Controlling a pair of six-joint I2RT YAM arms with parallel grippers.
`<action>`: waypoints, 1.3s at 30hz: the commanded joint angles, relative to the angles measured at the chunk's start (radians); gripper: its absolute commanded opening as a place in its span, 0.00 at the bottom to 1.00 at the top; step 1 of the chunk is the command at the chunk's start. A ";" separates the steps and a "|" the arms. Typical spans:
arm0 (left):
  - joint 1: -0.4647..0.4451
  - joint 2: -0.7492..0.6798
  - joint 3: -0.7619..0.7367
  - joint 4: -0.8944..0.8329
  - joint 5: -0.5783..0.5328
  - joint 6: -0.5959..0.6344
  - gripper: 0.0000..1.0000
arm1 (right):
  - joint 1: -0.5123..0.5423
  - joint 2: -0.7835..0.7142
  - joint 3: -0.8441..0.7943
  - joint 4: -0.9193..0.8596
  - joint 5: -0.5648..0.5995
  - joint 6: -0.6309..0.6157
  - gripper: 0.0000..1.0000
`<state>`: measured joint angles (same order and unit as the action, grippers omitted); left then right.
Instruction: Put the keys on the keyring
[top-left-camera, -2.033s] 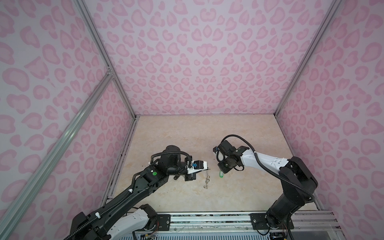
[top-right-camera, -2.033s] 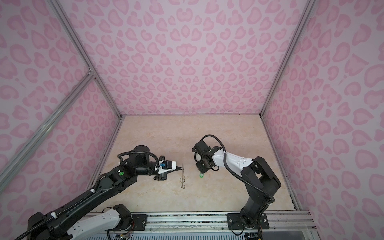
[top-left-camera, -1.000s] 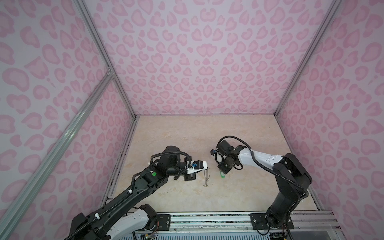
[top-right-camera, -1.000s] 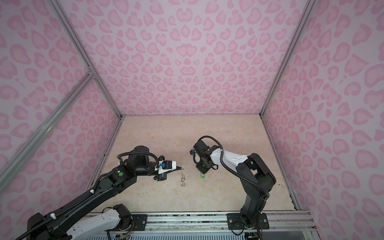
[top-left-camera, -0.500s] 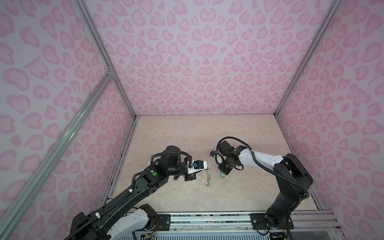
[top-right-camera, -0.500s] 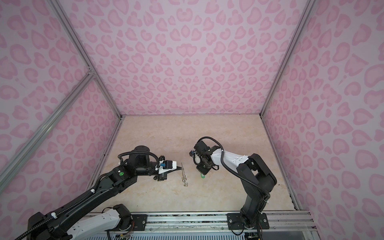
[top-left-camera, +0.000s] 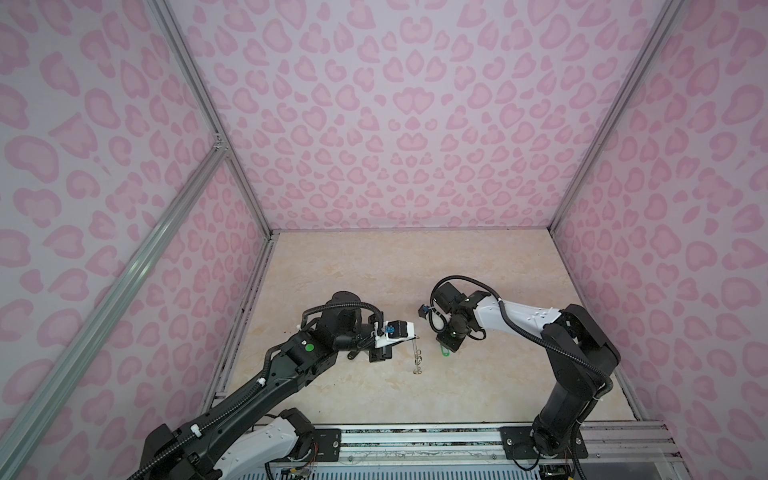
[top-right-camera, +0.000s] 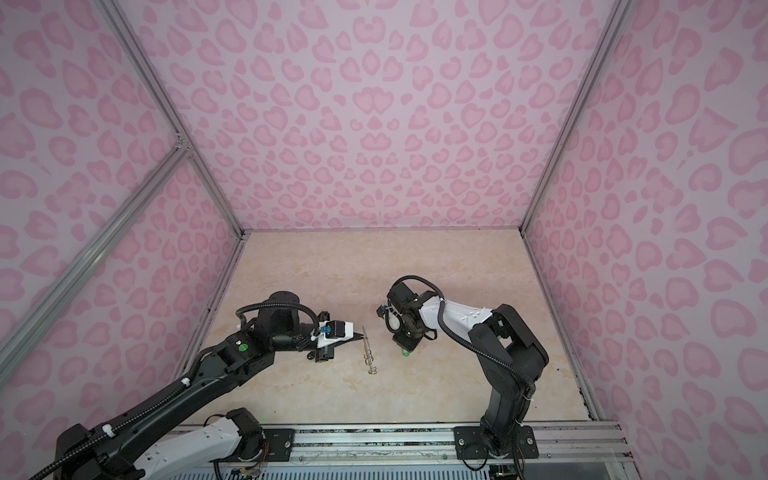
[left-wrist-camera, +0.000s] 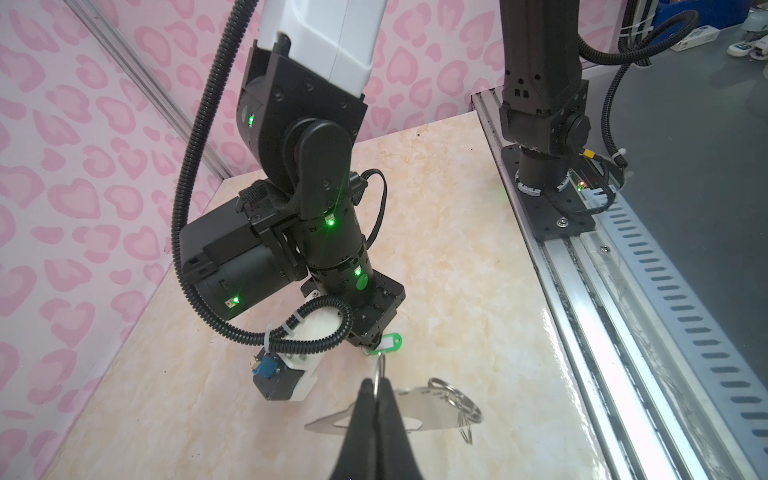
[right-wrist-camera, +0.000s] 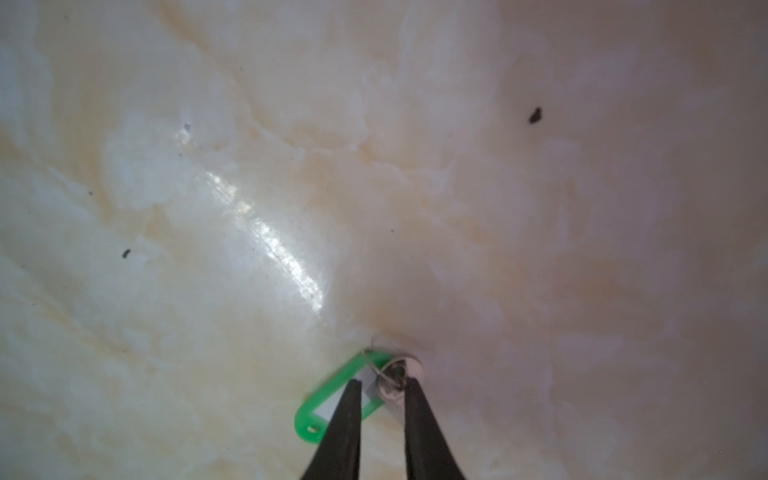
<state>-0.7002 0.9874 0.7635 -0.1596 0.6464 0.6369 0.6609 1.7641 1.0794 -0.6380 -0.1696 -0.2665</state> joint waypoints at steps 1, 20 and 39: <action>0.001 0.002 0.003 0.023 0.002 0.007 0.03 | 0.002 0.006 0.005 -0.011 -0.004 -0.011 0.19; 0.001 -0.003 -0.001 0.024 -0.002 0.007 0.03 | 0.001 -0.031 0.009 -0.020 -0.007 0.013 0.14; 0.003 -0.070 -0.026 0.007 -0.044 0.001 0.03 | -0.029 -0.151 -0.058 -0.002 -0.151 -0.674 0.19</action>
<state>-0.6994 0.9257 0.7418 -0.1696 0.6010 0.6395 0.6392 1.6203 1.0412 -0.6456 -0.2955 -0.7631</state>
